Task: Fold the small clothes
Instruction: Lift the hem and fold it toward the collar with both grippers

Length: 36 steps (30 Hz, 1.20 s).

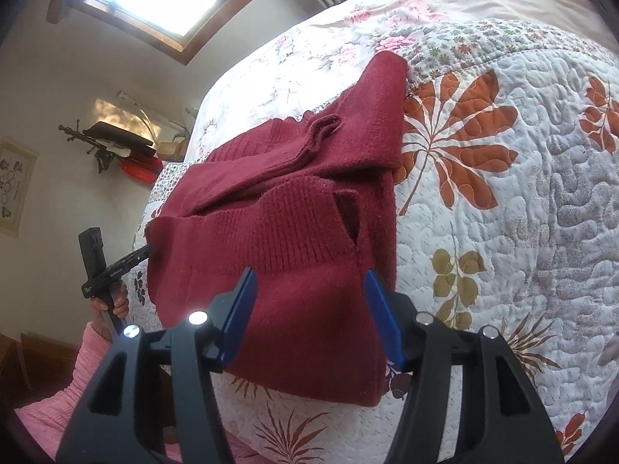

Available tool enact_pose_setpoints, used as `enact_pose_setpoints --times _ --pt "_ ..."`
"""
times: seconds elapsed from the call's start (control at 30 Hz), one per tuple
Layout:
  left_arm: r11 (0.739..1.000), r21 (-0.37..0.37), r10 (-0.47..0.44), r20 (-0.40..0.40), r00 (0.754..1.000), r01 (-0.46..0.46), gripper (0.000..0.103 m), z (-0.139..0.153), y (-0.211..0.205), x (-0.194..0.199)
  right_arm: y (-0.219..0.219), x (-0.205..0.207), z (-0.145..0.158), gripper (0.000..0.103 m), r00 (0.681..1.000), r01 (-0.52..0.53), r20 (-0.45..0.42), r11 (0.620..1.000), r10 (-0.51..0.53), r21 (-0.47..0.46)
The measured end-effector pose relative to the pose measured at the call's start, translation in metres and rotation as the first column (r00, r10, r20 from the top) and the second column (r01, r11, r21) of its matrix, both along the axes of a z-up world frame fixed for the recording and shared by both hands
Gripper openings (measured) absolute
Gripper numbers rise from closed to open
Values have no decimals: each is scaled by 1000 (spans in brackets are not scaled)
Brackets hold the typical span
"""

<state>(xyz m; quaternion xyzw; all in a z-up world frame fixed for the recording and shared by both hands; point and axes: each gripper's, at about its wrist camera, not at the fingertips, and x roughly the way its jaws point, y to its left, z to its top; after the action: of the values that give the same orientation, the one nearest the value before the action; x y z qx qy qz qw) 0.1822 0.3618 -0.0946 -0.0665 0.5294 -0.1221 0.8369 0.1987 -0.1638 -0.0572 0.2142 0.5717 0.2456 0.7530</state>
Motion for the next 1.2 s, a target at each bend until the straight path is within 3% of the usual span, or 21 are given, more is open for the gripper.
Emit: enact_pose_setpoints --times 0.03,0.07,0.17,0.43,0.6,0.63,0.77,0.83,0.87,0.93,1.2 --pt "1000 21 1 -10 1000 -1 32 -3 -3 3 1 2 0 59 1000 -3 5 1000 3 -13" --pt "999 37 3 -23 1000 -2 19 -6 -5 5 2 4 1 59 1000 -9 12 1000 9 -30" --pt "999 30 27 -49 998 -25 8 -12 -5 10 8 8 3 64 999 -33 37 995 36 -94" --pt "998 -14 66 -38 997 -67 8 -13 10 12 33 26 -11 67 990 -110 62 967 128 -229" --pt "998 -13 66 -61 996 -66 16 -21 7 18 41 39 -28 66 987 -128 58 956 149 -263" --pt "998 -4 68 -62 996 -68 20 -23 6 19 43 41 -31 60 986 -137 52 955 155 -262" --pt "997 -7 72 -77 994 -72 20 -29 4 23 48 45 -35 37 982 -165 51 954 184 -251" --pt "997 -5 78 -75 994 -78 15 -27 4 24 49 44 -31 15 980 -167 61 947 190 -274" --pt "997 -9 82 -70 994 -83 9 -26 4 23 49 42 -28 11 977 -171 71 943 199 -286" --pt "996 -15 83 -55 995 -84 8 -21 4 21 49 38 -22 6 974 -171 94 941 206 -291" --pt "994 -46 101 48 994 -99 7 11 7 3 32 20 12 5 967 -134 188 972 170 -194"
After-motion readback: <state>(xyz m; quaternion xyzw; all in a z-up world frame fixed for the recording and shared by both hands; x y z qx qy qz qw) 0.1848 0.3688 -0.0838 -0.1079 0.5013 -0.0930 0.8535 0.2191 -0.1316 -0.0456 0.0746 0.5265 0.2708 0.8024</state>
